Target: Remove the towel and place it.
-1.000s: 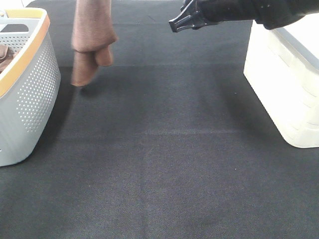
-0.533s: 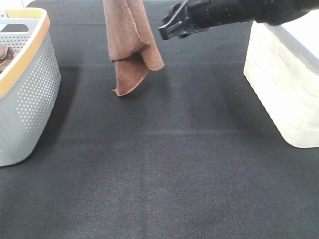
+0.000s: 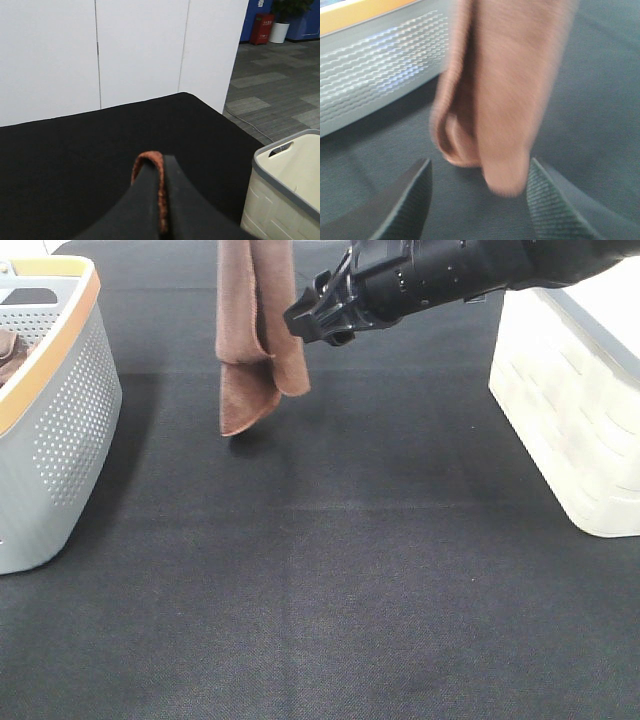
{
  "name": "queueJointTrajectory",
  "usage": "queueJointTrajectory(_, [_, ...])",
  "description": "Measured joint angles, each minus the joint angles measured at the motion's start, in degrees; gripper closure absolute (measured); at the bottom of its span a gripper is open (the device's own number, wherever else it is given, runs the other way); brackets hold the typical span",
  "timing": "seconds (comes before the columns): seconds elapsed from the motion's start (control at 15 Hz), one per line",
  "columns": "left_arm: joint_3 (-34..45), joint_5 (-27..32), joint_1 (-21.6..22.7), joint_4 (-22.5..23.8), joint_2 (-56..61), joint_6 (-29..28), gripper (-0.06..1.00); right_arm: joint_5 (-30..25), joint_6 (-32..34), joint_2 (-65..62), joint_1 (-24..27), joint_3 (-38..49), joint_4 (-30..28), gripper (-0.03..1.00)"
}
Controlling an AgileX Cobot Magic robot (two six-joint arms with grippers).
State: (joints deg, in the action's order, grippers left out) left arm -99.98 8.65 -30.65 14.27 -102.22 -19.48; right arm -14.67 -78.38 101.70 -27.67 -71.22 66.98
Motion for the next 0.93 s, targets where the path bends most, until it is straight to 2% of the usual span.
queueJointTrajectory(0.53, [0.0,0.5,-2.3,-1.0,1.9,0.0,0.94,-0.2,0.2,0.1,0.0,0.0,-0.1,0.42])
queueJointTrajectory(0.93, [0.0,1.4,-2.5,-7.0,4.7,0.0,0.94,-0.2,0.2,0.1,0.0,1.8,-0.7,0.42])
